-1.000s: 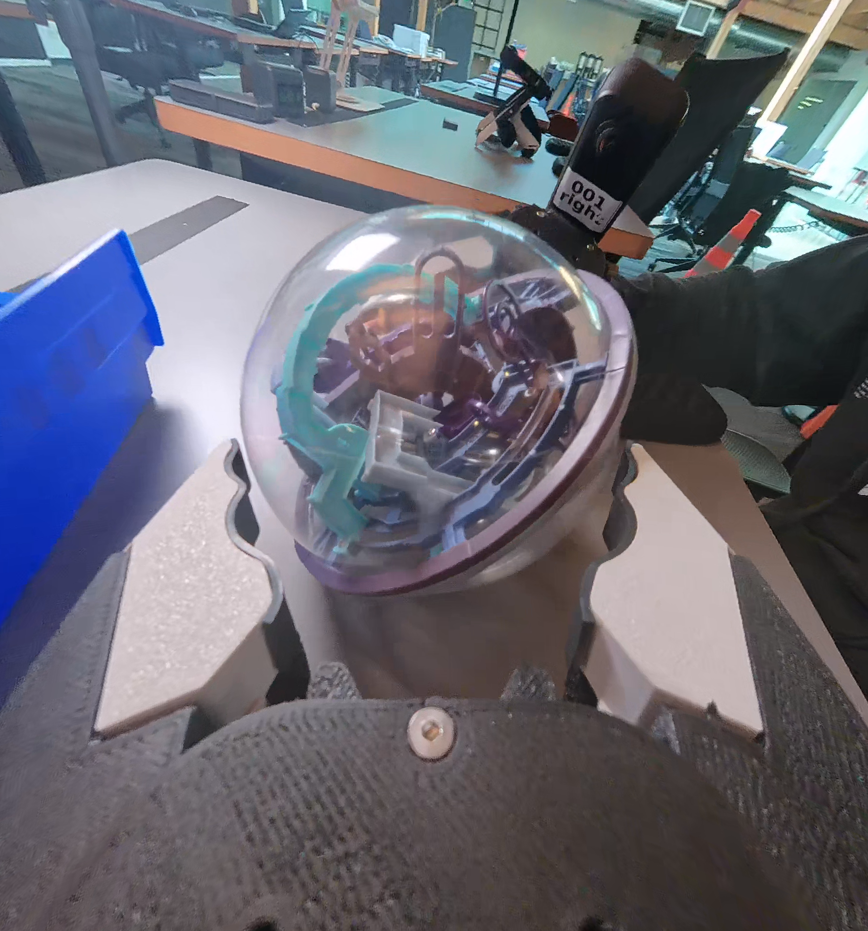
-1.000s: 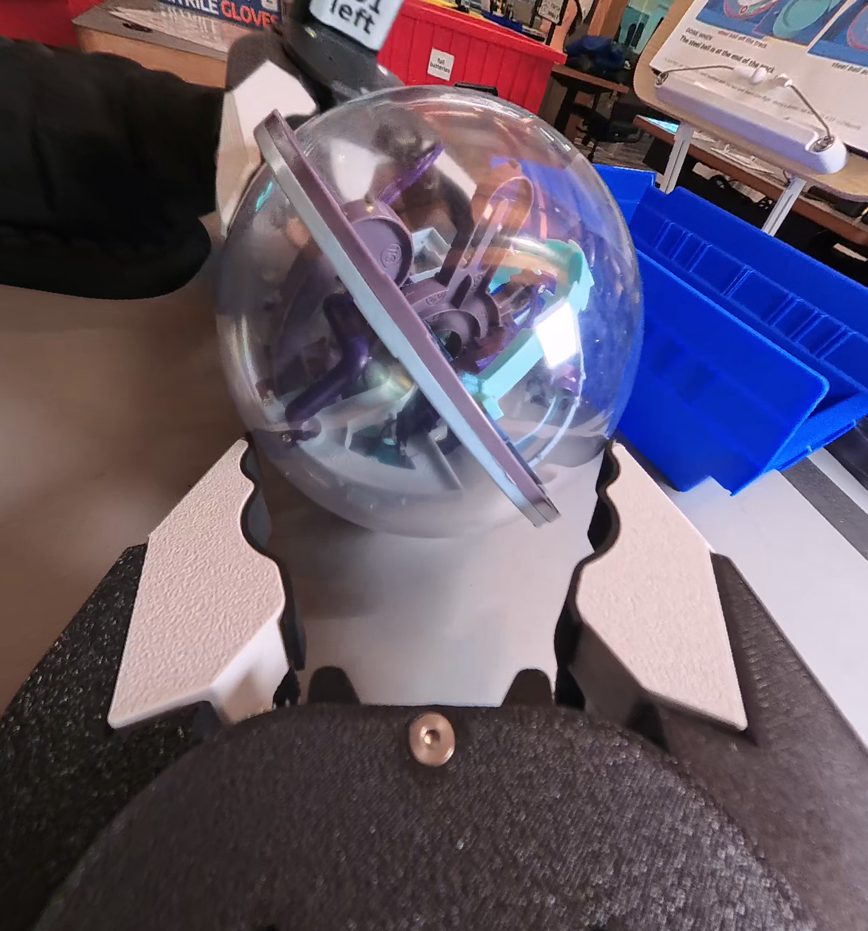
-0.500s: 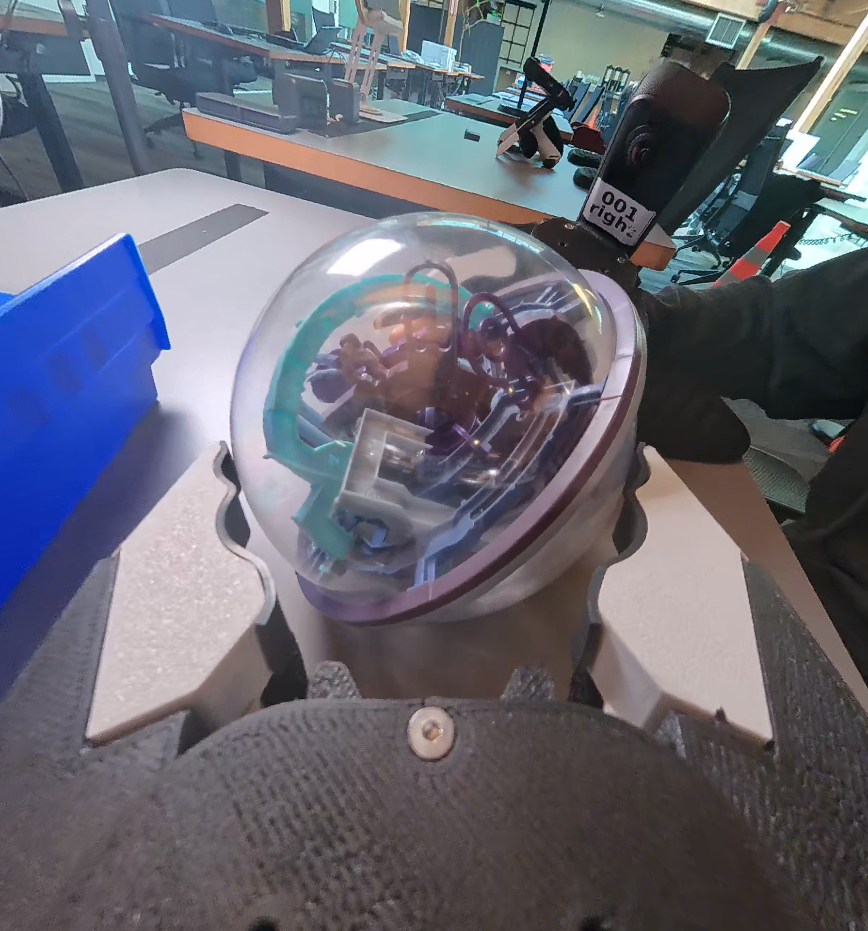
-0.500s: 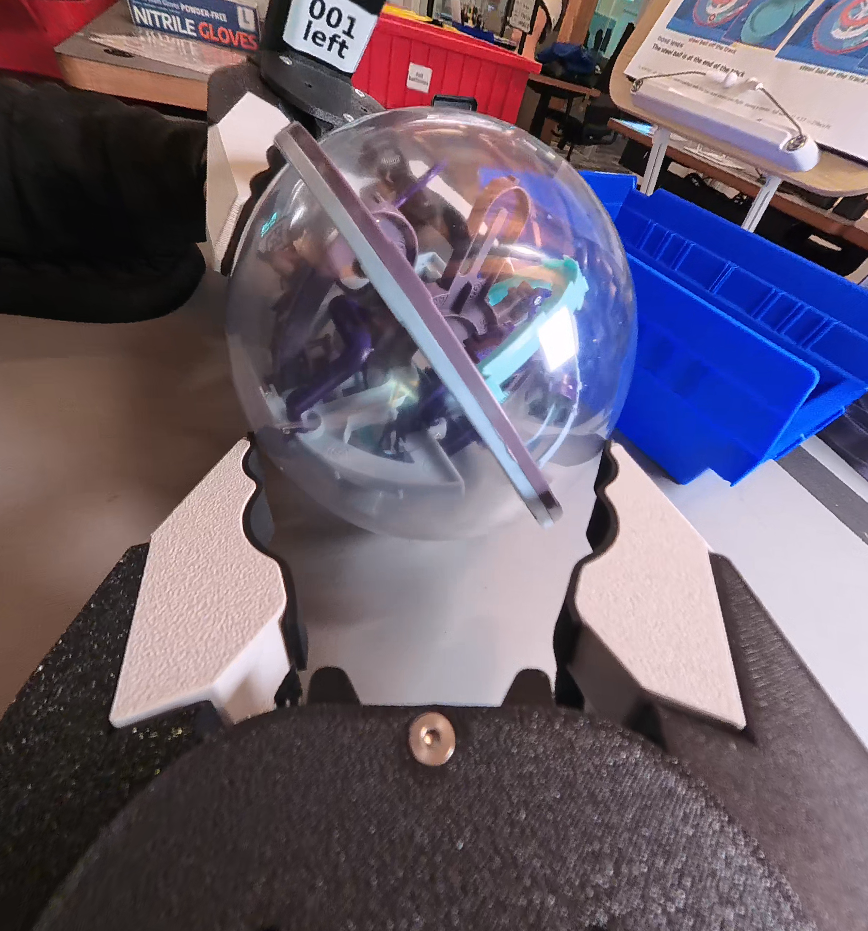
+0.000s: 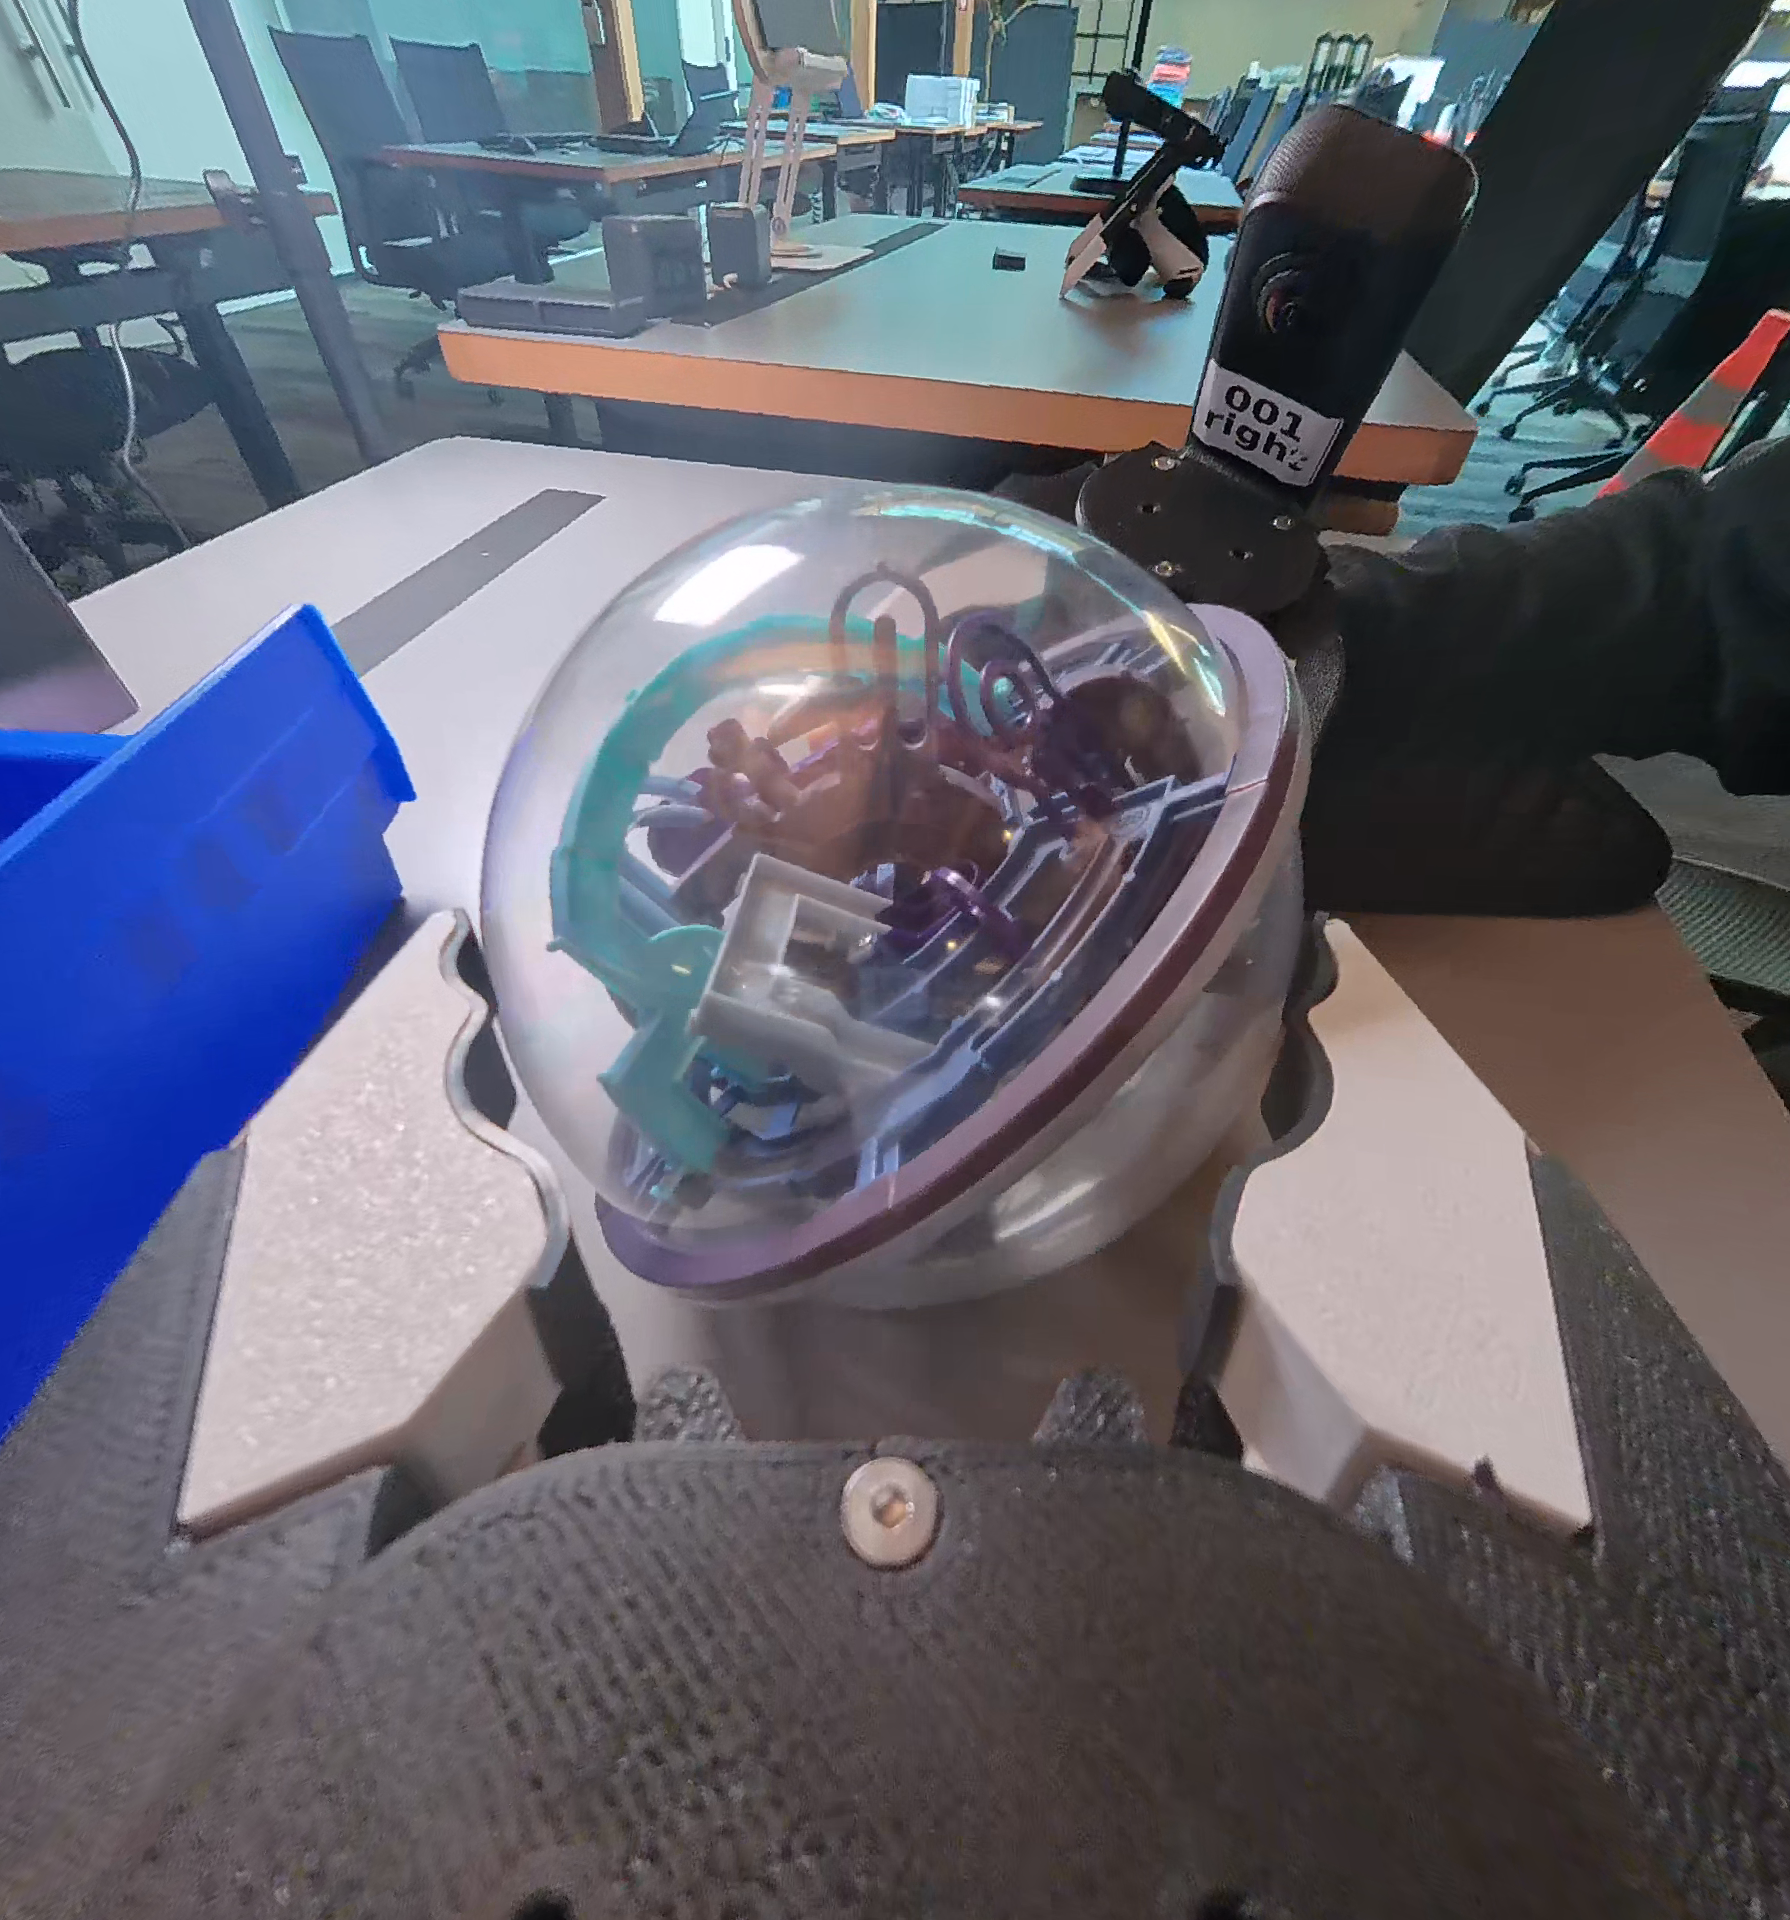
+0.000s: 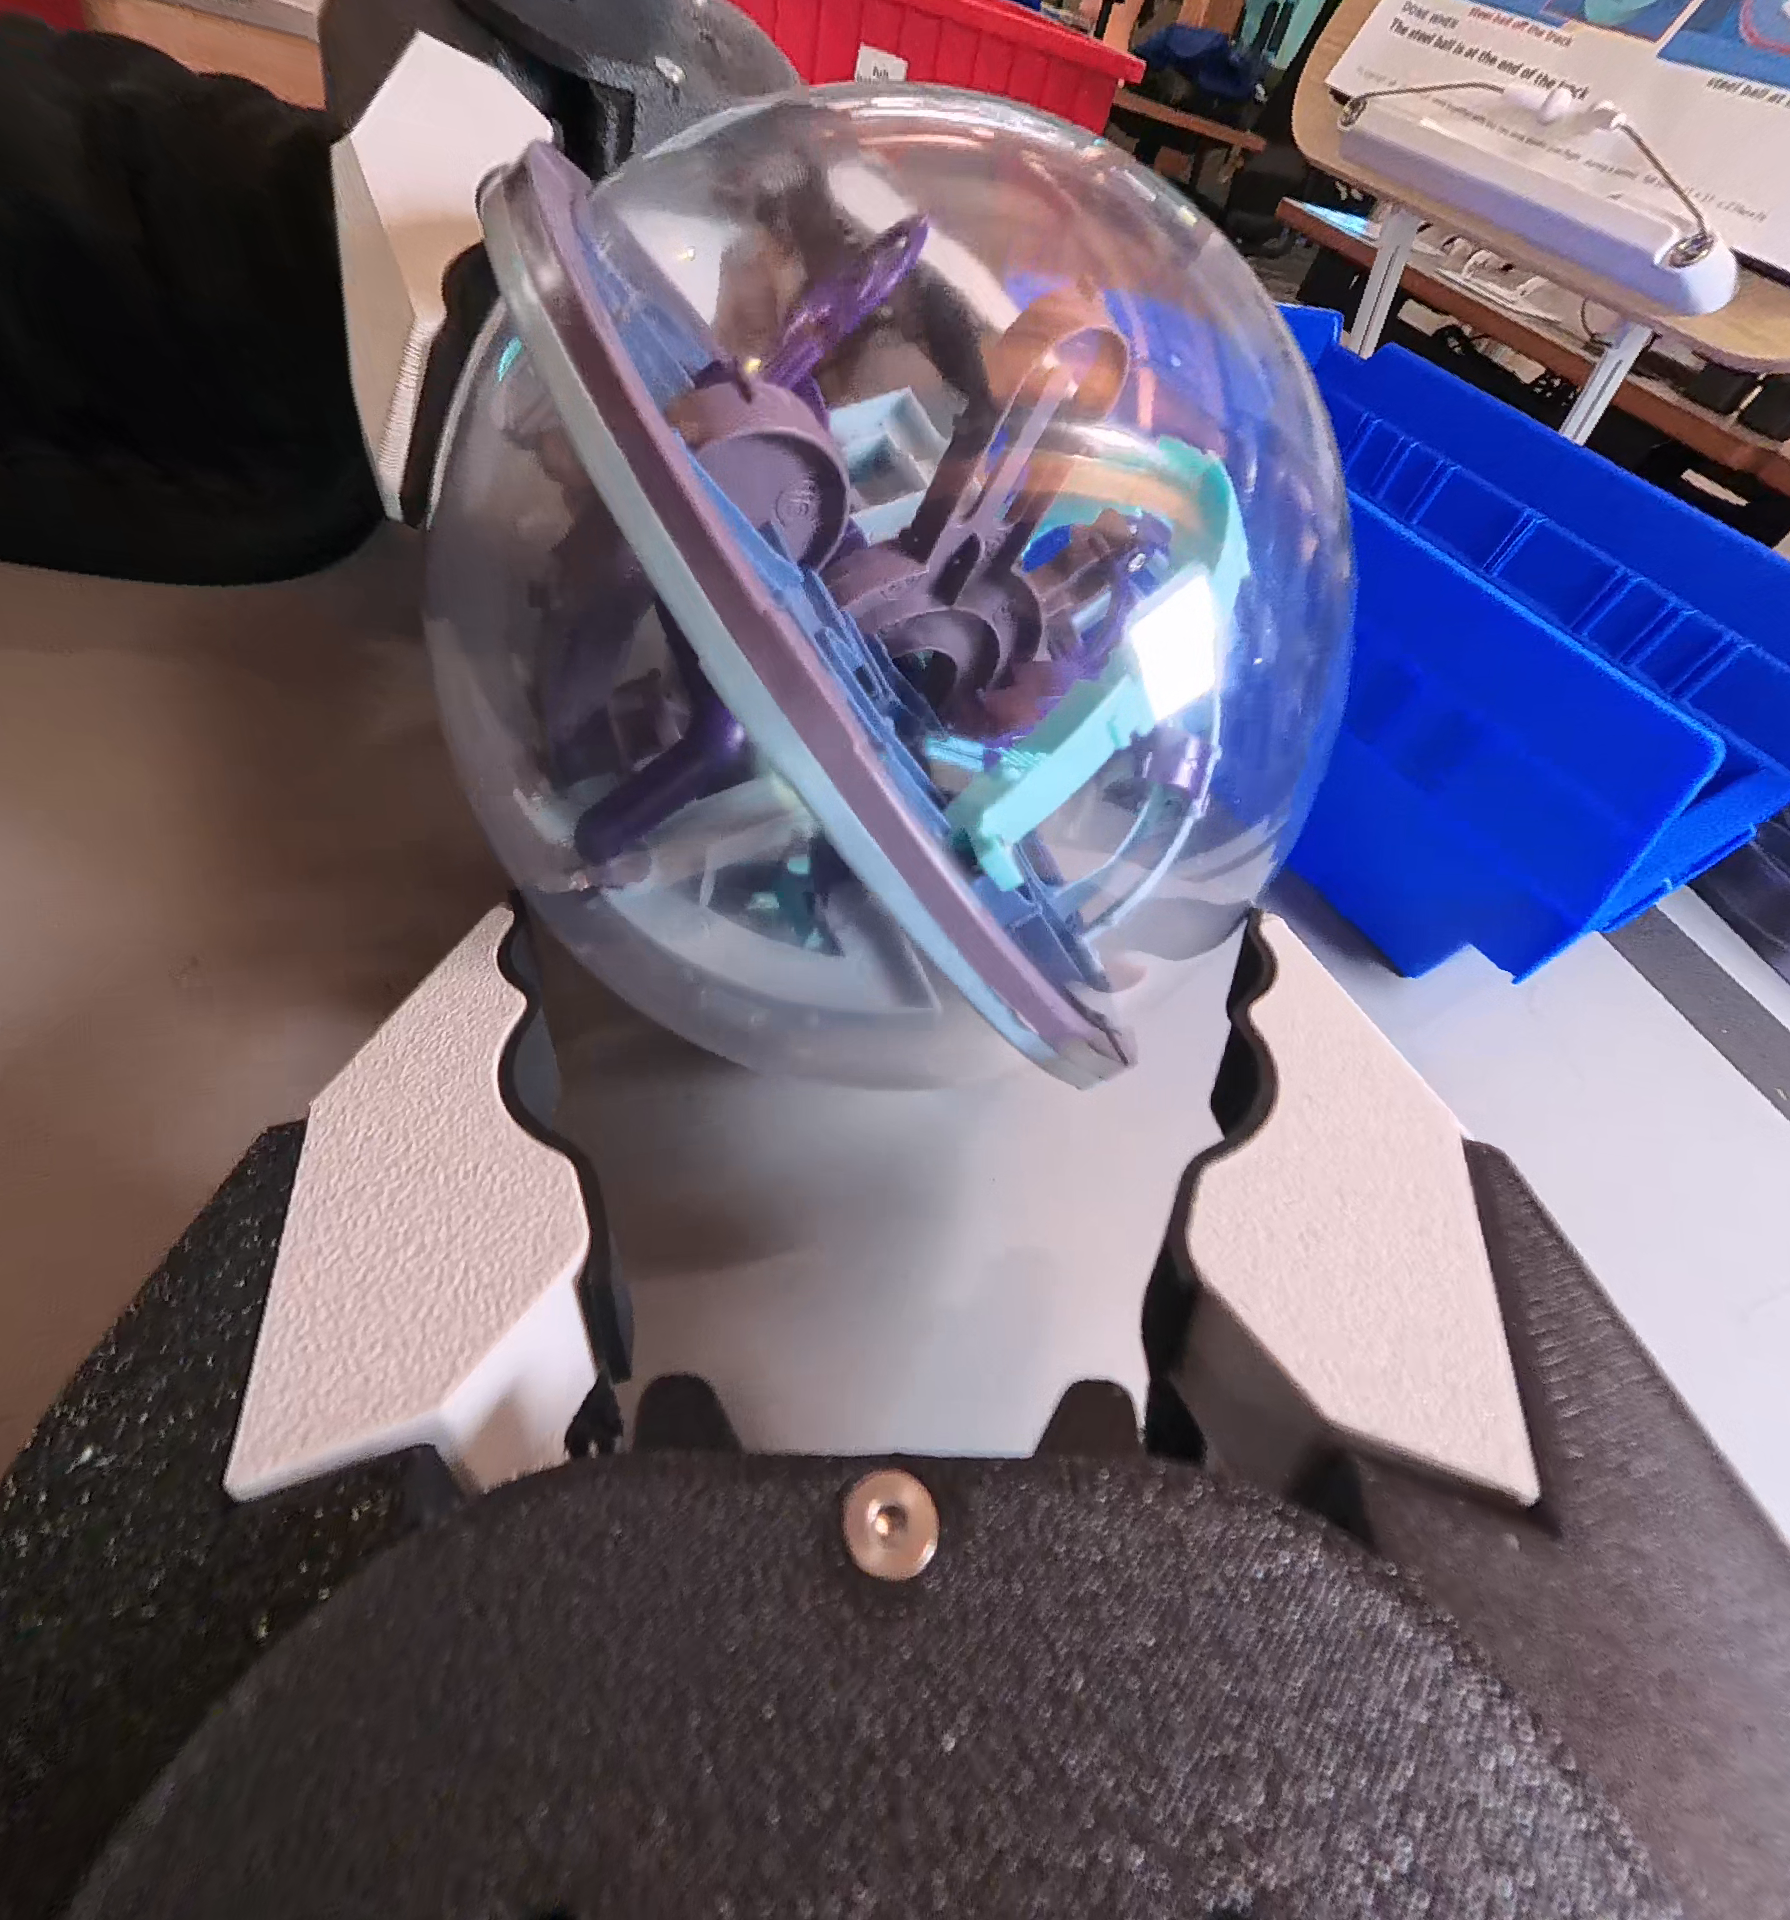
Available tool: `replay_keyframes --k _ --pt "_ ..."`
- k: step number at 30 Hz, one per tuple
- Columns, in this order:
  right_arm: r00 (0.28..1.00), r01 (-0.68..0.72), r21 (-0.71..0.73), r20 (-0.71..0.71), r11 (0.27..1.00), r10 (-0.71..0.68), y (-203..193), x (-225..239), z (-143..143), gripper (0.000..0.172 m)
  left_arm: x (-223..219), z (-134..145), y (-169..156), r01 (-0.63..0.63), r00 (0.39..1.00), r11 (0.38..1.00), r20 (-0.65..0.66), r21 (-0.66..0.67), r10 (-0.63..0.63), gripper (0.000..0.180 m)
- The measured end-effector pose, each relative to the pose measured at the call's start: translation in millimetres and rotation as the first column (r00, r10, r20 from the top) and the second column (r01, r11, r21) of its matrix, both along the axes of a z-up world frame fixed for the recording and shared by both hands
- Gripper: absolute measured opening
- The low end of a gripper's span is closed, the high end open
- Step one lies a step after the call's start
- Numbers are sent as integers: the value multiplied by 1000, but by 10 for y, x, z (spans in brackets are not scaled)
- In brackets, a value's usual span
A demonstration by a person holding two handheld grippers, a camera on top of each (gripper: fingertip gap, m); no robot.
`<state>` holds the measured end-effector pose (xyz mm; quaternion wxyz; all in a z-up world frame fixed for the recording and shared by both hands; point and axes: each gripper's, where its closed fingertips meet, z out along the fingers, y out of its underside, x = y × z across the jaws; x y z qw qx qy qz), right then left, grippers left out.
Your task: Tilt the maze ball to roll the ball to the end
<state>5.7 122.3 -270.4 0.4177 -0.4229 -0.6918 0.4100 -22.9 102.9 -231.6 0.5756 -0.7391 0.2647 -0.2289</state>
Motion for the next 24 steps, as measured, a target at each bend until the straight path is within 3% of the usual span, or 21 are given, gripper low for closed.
replay_keyframes --k 9,18,24 --pt "998 11 46 55 999 -14 11 -2 -103 129 46 25 -11 -45 991 999 -130 6 45 146" --pt "993 62 25 101 998 -64 -42 12 35 137 90 58 2 -59 988 998 -140 -3 58 145" --pt "986 84 -24 146 996 -80 -68 -119 -40 142 23 106 20 -106 985 994 -139 4 105 144"
